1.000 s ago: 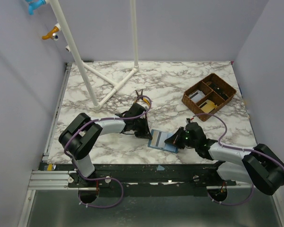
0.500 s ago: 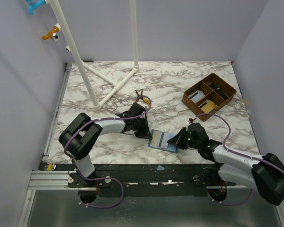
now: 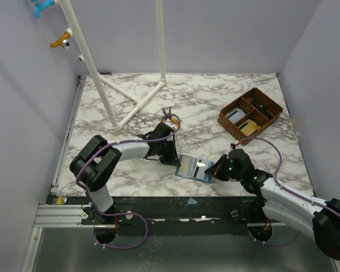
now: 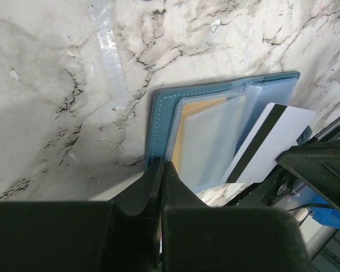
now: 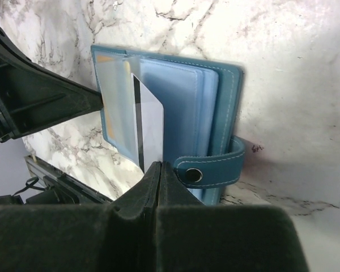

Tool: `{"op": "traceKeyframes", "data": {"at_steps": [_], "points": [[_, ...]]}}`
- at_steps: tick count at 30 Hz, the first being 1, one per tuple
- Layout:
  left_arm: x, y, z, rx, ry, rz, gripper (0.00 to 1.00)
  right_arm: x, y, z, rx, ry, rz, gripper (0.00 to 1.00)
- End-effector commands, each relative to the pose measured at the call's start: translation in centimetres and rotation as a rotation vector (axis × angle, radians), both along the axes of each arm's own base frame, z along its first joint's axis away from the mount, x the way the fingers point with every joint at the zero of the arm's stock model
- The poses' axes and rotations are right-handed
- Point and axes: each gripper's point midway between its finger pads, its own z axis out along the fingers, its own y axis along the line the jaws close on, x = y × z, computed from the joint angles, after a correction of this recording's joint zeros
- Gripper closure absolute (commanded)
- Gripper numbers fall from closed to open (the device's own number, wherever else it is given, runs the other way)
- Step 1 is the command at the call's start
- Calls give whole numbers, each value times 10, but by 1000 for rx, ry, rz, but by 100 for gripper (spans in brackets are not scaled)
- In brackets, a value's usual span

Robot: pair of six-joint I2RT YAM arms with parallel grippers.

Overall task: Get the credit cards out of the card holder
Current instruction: Remove the credit card from the card holder.

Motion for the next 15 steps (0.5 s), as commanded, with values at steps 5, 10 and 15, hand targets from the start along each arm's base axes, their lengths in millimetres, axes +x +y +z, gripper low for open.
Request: {"op": "traceKeyframes", "data": {"at_steps": [5,10,15], "points": [[2,31,-9,157,-22,-2,100,5,-6,12,-32,-14,-21,99],[9,15,28,73,-81,-41,89,10,1,26,-12,-30,-8,99],[13,2,74,-27,-156,-89,60,16,11,46,34,-57,15,100]]}}
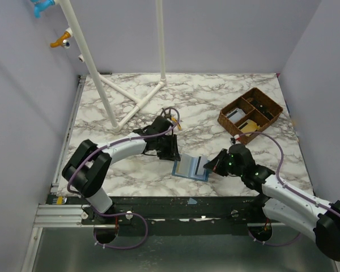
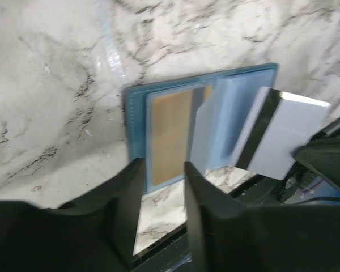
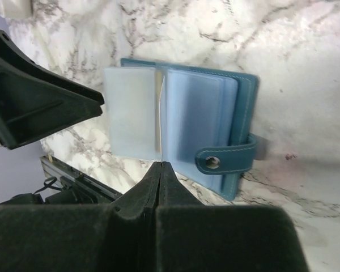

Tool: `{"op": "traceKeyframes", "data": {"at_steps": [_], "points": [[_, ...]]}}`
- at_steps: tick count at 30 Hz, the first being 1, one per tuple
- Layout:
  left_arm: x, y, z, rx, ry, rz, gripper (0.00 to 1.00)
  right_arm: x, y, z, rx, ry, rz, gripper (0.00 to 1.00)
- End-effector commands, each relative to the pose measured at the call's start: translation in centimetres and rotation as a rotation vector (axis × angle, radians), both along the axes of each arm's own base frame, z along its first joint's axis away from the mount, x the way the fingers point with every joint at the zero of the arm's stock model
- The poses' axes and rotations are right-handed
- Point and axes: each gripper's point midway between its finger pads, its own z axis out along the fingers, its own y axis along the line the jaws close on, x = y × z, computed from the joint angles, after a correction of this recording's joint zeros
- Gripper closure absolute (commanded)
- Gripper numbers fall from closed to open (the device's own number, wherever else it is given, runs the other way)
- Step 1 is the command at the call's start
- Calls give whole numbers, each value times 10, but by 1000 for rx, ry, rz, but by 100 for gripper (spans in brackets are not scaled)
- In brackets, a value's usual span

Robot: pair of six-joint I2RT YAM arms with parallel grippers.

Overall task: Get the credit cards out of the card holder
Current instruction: Remove the credit card from the card holder, then place the credit card in the storage box.

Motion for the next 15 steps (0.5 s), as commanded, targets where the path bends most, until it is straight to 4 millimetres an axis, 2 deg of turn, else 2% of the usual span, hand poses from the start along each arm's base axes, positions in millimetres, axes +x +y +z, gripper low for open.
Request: {"op": "traceKeyframes", "data": {"at_steps": [1,3,5,10,15], "points": [[10,-14,60,-119,-116,-65,55,9,9,24,37,-38,21,99],[7,-20,73,-178,-114,-92,46,11,14,34,58,-52,29,99],[4,-24,82,-228,-112,-103,42,14,19,43,80,-63,39,99],[-3,-34,100,-352,-97,-130,40,15,29,62,141,-80,65,99],[-8,-35,110,-453,-73,-133,39,15,40,85,218,-102,95,99]]}}
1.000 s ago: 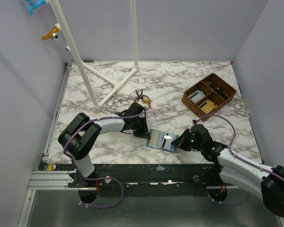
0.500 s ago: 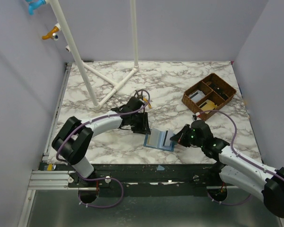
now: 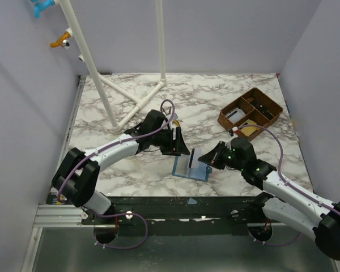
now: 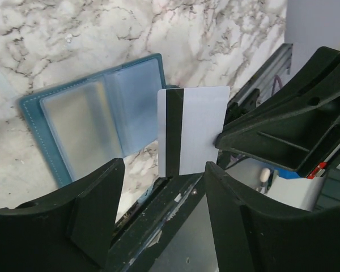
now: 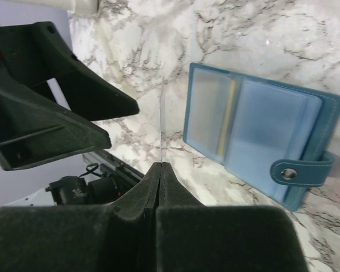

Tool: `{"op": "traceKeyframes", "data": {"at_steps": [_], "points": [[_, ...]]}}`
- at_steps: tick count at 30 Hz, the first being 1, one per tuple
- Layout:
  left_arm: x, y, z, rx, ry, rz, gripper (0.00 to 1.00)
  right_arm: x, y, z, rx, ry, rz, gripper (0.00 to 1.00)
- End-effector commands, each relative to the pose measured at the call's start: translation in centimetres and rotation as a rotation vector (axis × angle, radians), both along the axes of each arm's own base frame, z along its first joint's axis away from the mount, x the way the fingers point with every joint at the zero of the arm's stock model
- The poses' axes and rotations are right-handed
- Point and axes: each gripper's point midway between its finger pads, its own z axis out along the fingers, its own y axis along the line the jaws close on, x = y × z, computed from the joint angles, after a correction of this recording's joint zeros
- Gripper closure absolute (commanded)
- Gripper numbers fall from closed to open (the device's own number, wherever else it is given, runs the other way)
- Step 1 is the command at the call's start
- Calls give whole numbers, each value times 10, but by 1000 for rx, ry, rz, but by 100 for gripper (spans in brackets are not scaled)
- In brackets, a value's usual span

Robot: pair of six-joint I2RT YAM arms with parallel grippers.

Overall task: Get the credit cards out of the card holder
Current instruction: Place the credit card in the storage box.

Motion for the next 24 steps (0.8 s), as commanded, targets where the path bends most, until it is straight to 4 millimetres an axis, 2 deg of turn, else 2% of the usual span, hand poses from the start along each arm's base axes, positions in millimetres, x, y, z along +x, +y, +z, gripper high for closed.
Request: {"op": "traceKeyframes", "data": {"at_steps": [1,10,13,16,19,24], "points": [[-9,-6,28,-166,13,-48,39,1,16,36,115,-40,49,99],[-15,-7,54,-335,40,-64,38,-2,33,71,253,-72,107,99],[-18,-6,61,-392,64,-65,39,-1,35,74,264,-73,114,99],[-20,-5,64,-419,74,-65,45,-1,36,78,277,-75,119,99],[-21,-4,67,-435,76,-60,58,-1,36,79,279,-78,118,99],[-23,-4,72,-453,78,-64,92,0,34,75,257,-79,108,99]]}}
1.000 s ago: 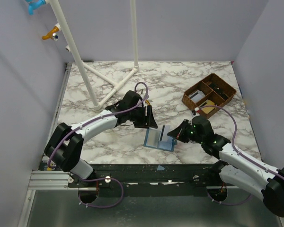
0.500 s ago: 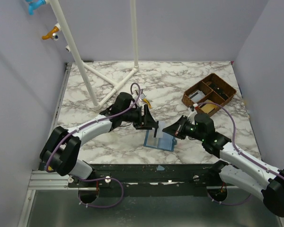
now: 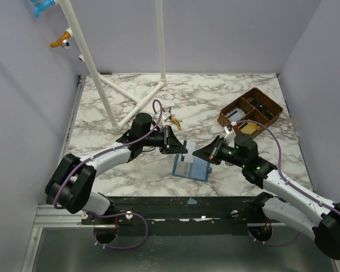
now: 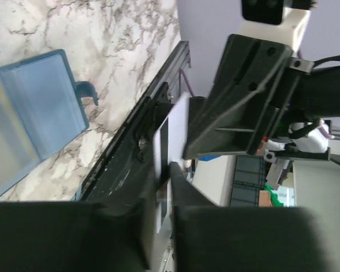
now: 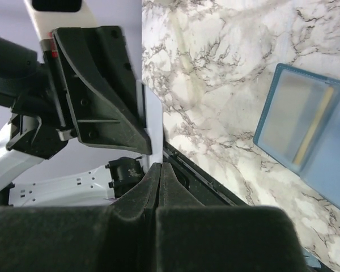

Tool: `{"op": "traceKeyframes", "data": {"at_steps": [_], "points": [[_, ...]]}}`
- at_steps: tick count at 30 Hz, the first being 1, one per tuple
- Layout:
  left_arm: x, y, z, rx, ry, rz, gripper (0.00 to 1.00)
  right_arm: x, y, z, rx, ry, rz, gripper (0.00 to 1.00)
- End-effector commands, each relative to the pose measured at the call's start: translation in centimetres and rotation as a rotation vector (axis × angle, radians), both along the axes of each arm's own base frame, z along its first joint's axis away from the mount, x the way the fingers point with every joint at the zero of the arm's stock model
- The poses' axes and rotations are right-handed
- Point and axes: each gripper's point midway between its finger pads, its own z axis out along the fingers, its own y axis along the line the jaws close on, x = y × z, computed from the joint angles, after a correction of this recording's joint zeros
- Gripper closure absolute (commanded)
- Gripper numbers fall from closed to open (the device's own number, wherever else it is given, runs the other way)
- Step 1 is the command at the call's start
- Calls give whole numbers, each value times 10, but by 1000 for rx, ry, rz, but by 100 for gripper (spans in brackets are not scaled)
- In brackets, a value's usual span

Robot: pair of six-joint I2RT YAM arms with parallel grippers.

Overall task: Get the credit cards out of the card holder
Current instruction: Place the credit card in the storage box.

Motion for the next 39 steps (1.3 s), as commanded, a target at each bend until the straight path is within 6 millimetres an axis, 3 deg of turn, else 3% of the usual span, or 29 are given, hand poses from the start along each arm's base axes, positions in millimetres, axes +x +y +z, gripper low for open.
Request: {"op": "traceKeyframes", "data": {"at_steps": [1,5,8,14,19,25,27,30,32,39], "points": [[-4,0,25,-75,-51,-26,98,3,3,15,16,-35,12,98],[-5,1,25,-72,-50,-27,100,7,-1,13,-30,-44,-6,55],[-5,1,26,-76,-51,-27,100,9,-2,17,-33,-62,-17,29],[-9,-1,43,-147,-45,-49,100,11,8,38,32,-117,20,26],[-14,-3,61,-226,-36,-75,100,14,15,51,88,-144,35,31],[-17,-2,65,-245,-38,-86,100,20,18,72,137,-183,22,61],[-18,-1,65,-245,-34,-88,100,21,19,73,139,-182,23,80],[-19,-1,66,-246,-37,-89,100,22,20,72,138,-178,24,99],[-18,0,65,-242,-33,-85,93,22,20,69,134,-173,25,99],[-15,1,55,-166,-43,-57,53,25,18,69,118,-181,11,99]]}}
